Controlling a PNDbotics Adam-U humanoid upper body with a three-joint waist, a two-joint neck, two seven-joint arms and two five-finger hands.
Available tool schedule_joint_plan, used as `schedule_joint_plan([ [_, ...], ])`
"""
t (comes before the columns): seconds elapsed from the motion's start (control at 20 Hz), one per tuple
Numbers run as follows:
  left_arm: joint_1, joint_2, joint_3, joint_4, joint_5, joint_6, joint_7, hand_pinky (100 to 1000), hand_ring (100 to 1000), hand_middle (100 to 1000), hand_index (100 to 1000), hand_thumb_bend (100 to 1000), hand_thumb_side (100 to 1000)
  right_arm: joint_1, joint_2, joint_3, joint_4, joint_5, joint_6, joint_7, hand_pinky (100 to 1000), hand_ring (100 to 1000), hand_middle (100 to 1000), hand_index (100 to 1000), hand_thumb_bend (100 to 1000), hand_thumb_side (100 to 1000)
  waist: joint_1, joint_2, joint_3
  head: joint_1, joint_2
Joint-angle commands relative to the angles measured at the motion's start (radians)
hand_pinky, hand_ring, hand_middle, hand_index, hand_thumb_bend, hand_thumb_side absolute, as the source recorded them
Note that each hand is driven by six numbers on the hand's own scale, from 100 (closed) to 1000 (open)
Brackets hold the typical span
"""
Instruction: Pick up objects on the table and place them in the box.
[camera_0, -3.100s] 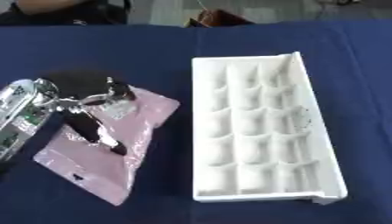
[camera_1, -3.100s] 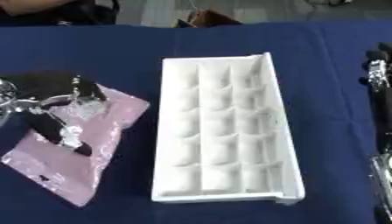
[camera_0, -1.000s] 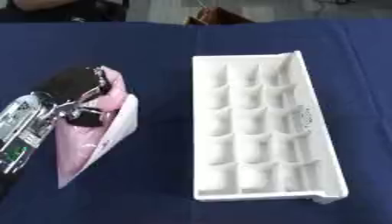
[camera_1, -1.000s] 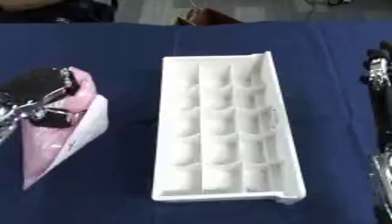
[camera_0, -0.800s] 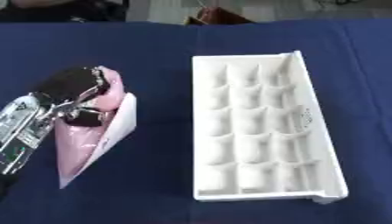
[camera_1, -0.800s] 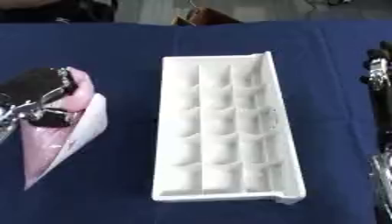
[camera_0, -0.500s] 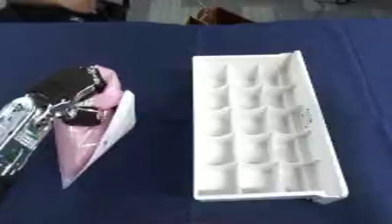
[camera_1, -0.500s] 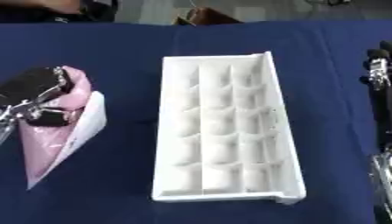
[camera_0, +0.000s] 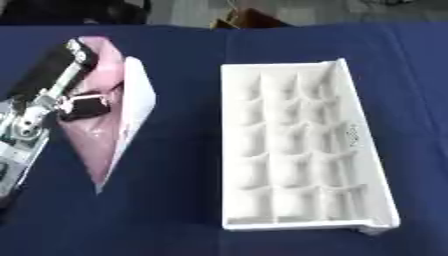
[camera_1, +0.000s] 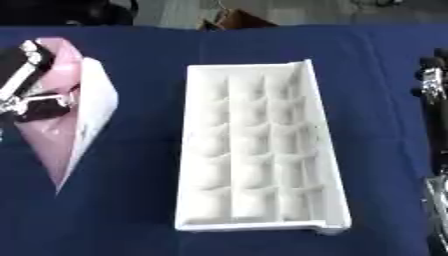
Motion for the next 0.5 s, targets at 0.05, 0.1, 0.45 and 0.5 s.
schedule_joint_plan([
  [0.05, -0.033, 0.004, 0.030, -0.060, 0.054, 0.019, 0.026, 100, 100, 100, 123, 100, 100, -0.007, -0.012, -0.005, -0.013, -0.003, -0.001, -0.002, 802, 846, 833, 947, 100, 840, 0.000, -0.018, 0.003, -0.009, -0.013],
  [0.1, -0.038, 0.001, 0.032, -0.067, 0.064, 0.024, 0.030, 100, 100, 100, 123, 100, 100, -0.008, -0.012, -0.005, -0.013, -0.003, -0.001, -0.002, 802, 846, 833, 947, 100, 840, 0.000, -0.018, 0.003, -0.009, -0.013],
  [0.45, -0.061, -0.012, 0.033, -0.079, 0.099, 0.034, 0.036, 100, 100, 100, 124, 100, 100, -0.009, -0.012, -0.005, -0.013, -0.002, -0.001, -0.001, 802, 846, 833, 947, 100, 839, 0.000, -0.019, 0.002, -0.010, -0.017],
  [0.5, -0.062, -0.014, 0.033, -0.080, 0.100, 0.034, 0.037, 100, 100, 100, 125, 100, 100, -0.009, -0.012, -0.004, -0.013, -0.002, -0.002, -0.001, 802, 846, 833, 947, 100, 840, 0.000, -0.019, 0.002, -0.010, -0.017],
])
